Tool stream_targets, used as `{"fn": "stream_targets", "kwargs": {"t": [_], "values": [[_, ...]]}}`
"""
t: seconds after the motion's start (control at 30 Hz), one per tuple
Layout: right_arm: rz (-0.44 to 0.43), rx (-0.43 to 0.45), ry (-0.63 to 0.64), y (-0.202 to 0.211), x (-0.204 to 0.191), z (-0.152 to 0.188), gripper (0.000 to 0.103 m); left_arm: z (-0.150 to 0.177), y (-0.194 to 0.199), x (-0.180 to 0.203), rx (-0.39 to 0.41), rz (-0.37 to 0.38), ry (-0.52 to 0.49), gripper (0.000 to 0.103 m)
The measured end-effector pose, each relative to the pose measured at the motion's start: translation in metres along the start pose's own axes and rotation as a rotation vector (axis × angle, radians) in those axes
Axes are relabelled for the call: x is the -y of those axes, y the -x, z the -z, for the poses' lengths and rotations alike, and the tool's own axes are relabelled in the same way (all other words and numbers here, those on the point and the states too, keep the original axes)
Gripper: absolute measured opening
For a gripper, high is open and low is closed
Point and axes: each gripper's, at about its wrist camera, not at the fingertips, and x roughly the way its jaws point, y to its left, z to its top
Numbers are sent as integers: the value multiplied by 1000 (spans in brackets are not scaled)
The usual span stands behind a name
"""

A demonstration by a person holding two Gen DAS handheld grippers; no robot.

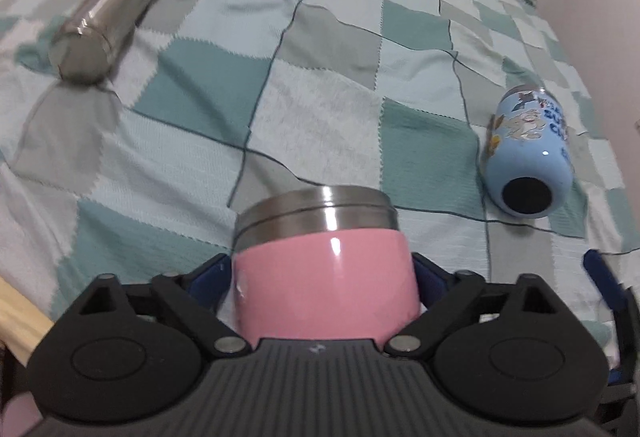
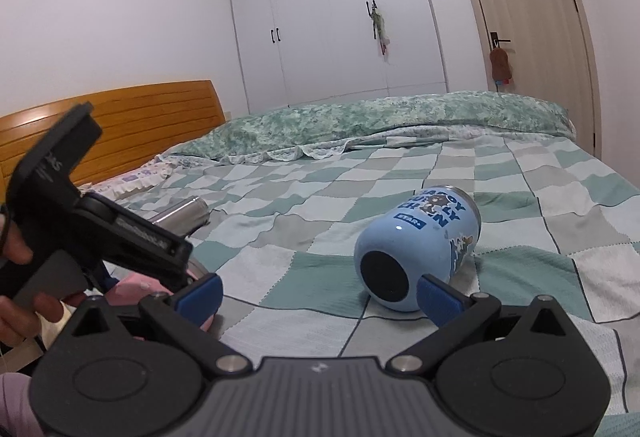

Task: Flip cup upright
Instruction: 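Grasp the pink cup with the left gripper while the right gripper releases it, then rotate the pink cup with the left gripper until its rim faces up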

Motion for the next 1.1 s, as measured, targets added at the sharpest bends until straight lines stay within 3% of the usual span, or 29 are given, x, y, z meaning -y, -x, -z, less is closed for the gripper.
{"fn": "stream_targets", "kwargs": {"t": [0.53,0.83,1.1], "values": [[37,24,-9,6,-1,6,103,15,24,-8,88,58,-11,87],[56,39,1,11,-3,9,103,30,49,-7,194,108,-80,86],[61,57,-14,16,0,10,103,39,67,2,270,91,-163,86]]}}
